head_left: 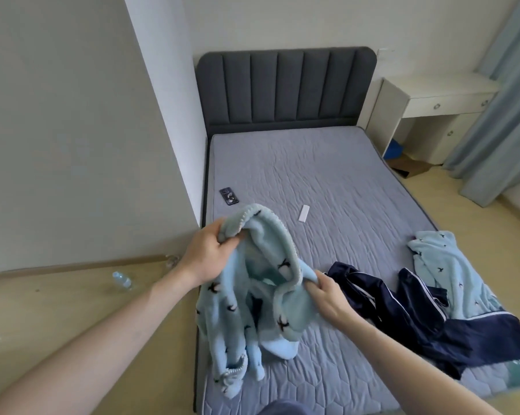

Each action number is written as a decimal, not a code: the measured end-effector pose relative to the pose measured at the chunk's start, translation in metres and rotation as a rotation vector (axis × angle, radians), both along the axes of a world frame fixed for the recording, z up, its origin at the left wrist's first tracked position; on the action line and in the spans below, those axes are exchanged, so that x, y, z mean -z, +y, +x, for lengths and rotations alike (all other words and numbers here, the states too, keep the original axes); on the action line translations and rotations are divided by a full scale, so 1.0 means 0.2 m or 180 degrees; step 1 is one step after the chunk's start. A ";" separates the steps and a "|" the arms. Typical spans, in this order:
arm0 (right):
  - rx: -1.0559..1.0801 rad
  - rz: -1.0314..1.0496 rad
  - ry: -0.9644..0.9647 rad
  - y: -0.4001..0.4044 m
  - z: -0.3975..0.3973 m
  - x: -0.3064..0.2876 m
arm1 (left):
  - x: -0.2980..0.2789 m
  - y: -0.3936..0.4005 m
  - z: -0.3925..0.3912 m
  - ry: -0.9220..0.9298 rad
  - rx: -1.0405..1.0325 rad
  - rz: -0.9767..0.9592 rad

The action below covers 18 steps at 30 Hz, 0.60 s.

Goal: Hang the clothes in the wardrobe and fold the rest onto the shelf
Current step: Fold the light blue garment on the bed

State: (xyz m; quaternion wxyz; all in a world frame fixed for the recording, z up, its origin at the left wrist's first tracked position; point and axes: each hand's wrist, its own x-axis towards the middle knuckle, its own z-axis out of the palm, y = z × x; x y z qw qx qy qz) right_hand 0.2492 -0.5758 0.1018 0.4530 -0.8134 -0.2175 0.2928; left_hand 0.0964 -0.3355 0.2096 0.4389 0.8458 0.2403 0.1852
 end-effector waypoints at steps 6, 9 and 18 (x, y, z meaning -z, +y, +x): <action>-0.0638 0.0209 0.1079 -0.17 0.04 -0.22 | 0.09 -0.04 -0.27 0.0401 0.0113 0.0003; -0.0934 0.0054 0.1726 -0.24 0.07 -0.31 | 0.03 -0.08 -0.36 0.0588 0.0408 -0.0390; -0.0974 -0.0321 0.2126 -0.15 0.37 -0.24 | 0.05 0.00 -0.19 0.0756 0.0351 -0.0500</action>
